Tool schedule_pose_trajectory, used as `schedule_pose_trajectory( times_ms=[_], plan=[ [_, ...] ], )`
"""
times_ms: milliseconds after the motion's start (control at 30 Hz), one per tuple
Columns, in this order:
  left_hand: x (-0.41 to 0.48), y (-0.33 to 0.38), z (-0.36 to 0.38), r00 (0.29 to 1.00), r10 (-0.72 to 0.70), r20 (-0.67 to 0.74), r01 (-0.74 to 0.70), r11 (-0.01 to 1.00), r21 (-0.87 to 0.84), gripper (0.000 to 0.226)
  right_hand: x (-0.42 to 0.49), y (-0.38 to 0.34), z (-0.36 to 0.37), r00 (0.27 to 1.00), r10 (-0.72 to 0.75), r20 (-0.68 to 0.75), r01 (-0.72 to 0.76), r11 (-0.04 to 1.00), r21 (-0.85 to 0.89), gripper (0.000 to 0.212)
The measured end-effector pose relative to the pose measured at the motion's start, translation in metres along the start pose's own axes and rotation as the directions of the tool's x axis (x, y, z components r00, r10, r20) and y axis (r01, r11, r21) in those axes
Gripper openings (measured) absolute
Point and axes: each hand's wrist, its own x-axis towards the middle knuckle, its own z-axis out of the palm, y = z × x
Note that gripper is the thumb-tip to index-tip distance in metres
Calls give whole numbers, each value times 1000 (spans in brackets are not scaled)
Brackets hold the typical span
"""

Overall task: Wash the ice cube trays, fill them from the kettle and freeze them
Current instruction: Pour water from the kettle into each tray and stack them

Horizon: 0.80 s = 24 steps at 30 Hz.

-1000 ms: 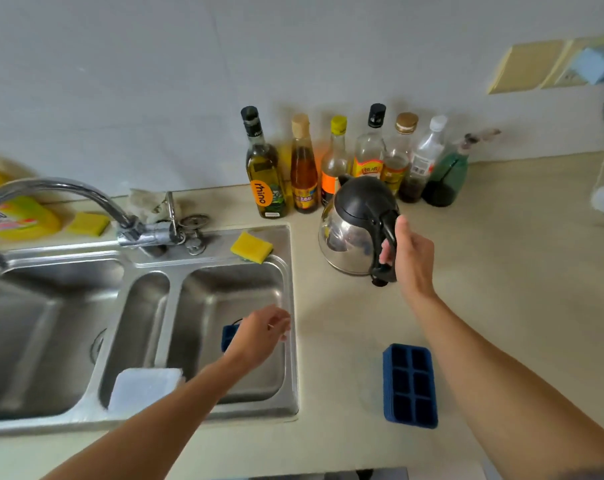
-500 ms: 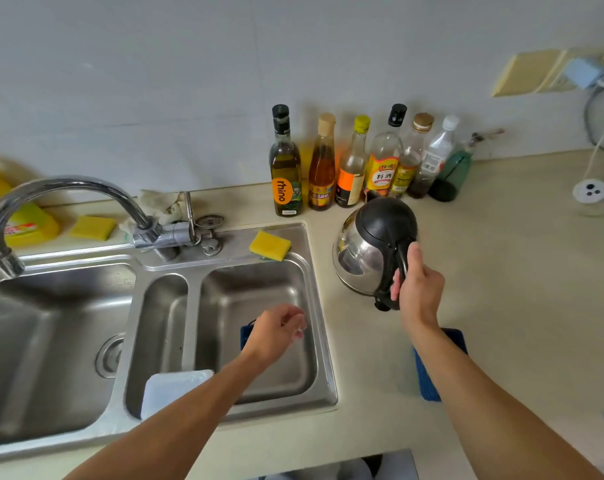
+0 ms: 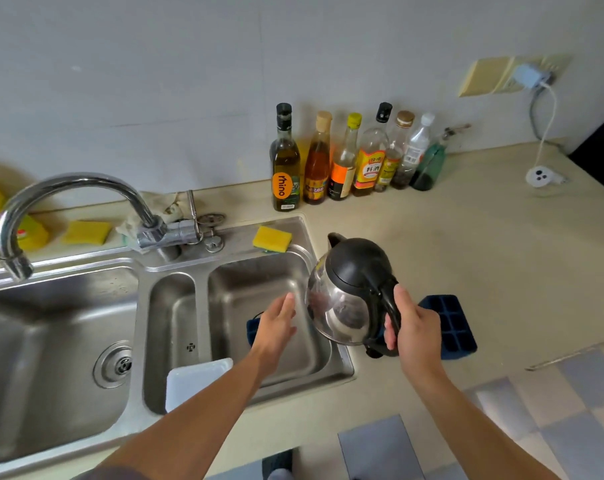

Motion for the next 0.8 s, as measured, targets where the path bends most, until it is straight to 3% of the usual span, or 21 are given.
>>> schedule_pose_trajectory(
  times_ms=[167, 300, 633, 800],
  plan=[
    [-20, -3, -7, 1000, 12, -29, -13, 1000, -21, 27, -18, -7, -11, 994, -35, 103, 43, 996, -79, 62],
    [-44, -9, -5, 997, -40, 72, 44, 997, -58, 50, -26, -11, -12, 984, -33, 178, 59, 987, -147, 63],
    [-79, -33, -16, 991, -118, 57, 122, 990, -65, 62, -38, -26, -1, 943, 6, 333, 100, 949, -300, 63],
    [-80, -40, -23, 991, -132, 33, 134, 988, -78, 57, -43, -34, 9, 927, 13, 375, 120, 936, -331, 62]
  ],
)
